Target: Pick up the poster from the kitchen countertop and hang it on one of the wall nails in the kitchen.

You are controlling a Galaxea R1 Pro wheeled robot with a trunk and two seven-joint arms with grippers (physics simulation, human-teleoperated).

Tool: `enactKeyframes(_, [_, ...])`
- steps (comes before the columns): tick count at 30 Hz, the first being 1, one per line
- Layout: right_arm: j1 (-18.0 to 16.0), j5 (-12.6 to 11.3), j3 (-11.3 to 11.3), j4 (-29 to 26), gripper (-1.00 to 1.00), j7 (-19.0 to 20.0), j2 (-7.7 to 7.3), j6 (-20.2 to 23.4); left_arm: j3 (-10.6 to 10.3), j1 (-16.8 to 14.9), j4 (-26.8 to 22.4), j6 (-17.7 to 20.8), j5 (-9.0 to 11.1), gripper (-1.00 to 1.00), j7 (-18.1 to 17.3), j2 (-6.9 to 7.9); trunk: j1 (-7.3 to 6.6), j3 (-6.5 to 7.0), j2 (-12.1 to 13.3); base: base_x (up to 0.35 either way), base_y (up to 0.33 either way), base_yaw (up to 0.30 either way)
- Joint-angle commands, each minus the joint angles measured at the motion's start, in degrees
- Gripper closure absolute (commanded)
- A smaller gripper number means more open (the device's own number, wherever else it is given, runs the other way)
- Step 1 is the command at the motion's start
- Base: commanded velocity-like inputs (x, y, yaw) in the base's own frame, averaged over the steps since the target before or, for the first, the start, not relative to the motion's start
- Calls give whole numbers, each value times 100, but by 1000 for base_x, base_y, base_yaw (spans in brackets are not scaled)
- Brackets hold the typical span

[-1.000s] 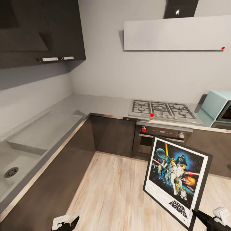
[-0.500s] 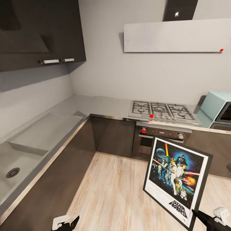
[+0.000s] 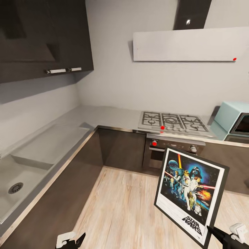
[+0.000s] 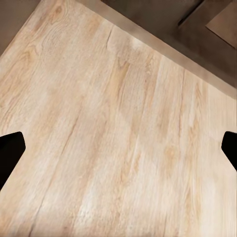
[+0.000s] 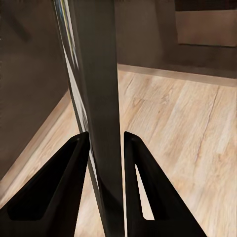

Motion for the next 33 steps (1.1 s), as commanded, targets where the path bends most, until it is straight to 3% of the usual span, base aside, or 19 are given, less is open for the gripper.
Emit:
enactKeyframes(1, [-6, 2, -8, 6, 100, 23, 0, -37, -49, -6, 2, -21, 57, -100, -16, 3, 3, -2, -11, 0, 0, 0])
enactKeyframes(18, [-6, 2, -11, 6, 100, 23, 0, -37, -45, -6, 2, -21, 57, -100, -16, 3, 3, 155, -11, 0, 0, 0])
enactKeyframes(33, [-6, 2, -11, 6, 100, 23, 0, -37, -50, -6, 2, -21, 57, -100, -16, 3, 3, 175, -11, 0, 0, 0])
